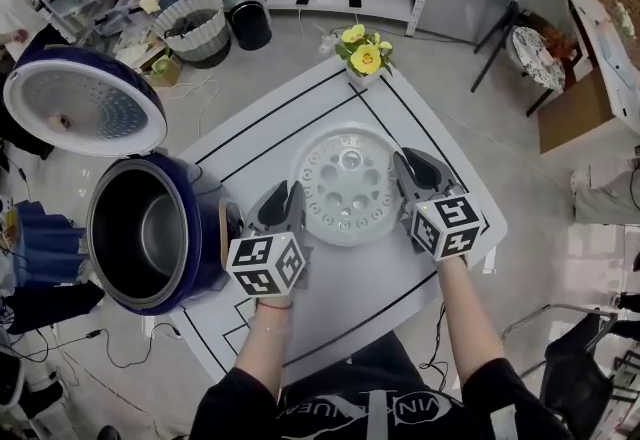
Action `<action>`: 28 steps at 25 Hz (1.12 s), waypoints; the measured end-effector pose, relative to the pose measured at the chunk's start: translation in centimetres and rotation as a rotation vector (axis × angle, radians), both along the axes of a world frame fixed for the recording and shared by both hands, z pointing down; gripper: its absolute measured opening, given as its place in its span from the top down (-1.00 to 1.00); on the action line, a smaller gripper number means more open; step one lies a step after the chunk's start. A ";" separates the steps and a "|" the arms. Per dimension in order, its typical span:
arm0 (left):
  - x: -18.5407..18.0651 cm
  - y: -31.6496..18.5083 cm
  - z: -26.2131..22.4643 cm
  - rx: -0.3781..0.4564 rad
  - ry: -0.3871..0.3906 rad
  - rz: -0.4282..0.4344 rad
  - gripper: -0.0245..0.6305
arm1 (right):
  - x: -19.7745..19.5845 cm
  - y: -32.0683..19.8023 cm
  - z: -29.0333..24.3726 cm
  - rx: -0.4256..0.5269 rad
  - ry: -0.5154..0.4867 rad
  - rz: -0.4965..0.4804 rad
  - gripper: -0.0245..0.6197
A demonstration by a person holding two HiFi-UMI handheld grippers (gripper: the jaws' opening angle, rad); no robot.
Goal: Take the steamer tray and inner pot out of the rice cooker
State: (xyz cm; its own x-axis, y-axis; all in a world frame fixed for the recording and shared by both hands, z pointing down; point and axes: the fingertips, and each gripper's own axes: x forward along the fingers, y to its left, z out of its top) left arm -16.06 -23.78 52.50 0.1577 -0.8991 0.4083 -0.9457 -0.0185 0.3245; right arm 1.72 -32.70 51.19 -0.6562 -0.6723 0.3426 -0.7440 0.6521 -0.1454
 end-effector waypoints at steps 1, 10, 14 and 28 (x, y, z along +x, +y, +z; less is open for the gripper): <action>-0.2 -0.4 0.4 -0.010 0.006 -0.012 0.69 | -0.2 -0.5 0.5 -0.011 0.004 -0.004 0.78; -2.2 -4.3 2.8 -0.056 0.029 -0.100 0.69 | -2.4 -4.9 3.9 -0.079 0.044 -0.030 0.78; -2.7 -5.6 4.0 -0.100 0.008 -0.107 0.69 | -3.1 -6.3 4.9 -0.100 0.072 -0.054 0.77; -3.0 -7.2 5.5 -0.151 -0.127 -0.067 0.69 | -3.5 -7.3 6.7 -0.125 0.092 -0.075 0.74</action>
State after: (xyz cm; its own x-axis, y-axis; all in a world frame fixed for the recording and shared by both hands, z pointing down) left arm -19.04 -31.00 57.99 0.0377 -0.8330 0.5520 -0.9767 0.0860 0.1966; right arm -1.77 -40.03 57.84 -0.6649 -0.5714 0.4811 -0.7080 0.6874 -0.1621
